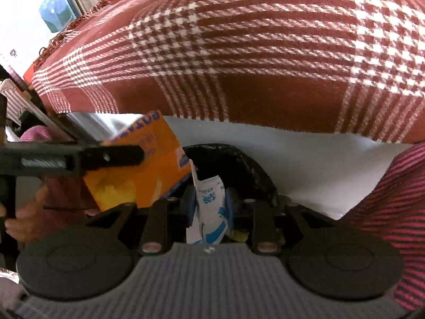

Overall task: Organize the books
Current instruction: 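Open both tools to drop the box and the white paper bag, then grasp the clear plastic wrapper with the left tool while the right grasps the gold foil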

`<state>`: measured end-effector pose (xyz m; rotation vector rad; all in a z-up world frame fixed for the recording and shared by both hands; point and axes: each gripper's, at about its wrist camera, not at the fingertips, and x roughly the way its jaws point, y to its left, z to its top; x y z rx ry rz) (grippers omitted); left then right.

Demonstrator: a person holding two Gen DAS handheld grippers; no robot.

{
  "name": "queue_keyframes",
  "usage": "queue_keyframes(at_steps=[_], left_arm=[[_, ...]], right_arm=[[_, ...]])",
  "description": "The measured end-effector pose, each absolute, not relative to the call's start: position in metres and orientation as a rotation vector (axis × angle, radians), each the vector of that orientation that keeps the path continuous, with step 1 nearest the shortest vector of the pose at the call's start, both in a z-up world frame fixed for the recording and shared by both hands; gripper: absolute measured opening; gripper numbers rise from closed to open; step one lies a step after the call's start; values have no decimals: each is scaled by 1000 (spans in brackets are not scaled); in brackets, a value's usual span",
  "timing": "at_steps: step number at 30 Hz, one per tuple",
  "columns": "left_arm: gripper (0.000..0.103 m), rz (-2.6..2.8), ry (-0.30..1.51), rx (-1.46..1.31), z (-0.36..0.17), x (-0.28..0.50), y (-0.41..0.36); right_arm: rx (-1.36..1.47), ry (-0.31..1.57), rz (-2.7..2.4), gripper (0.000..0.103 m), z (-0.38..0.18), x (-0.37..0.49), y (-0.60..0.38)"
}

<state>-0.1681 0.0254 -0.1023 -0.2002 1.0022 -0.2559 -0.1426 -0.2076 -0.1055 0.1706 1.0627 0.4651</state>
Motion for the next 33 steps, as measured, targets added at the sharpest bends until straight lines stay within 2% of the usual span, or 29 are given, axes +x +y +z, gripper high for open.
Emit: queue_keyframes(at_steps=[5, 7, 8, 9, 10, 22, 33], left_arm=[[77, -233, 1029, -168, -113, -166, 23], [80, -232, 1028, -165, -114, -166, 23], [86, -229, 1029, -160, -113, -161, 17], [92, -223, 1029, -152, -113, -161, 17], [95, -211, 1023, -141, -111, -161, 17], [97, -162, 948, -94, -91, -163, 26], [99, -230, 752, -108, -19, -158, 34]], right_arm=[[179, 1054, 469, 31, -109, -137, -208], [178, 1051, 471, 41, -109, -134, -205], [180, 1048, 474, 45, -110, -133, -204], [183, 1046, 476, 53, -110, -133, -205], [187, 1045, 479, 61, -110, -132, -204], [209, 1026, 478, 68, -104, -130, -209], [142, 829, 508, 71, -46, -124, -221]])
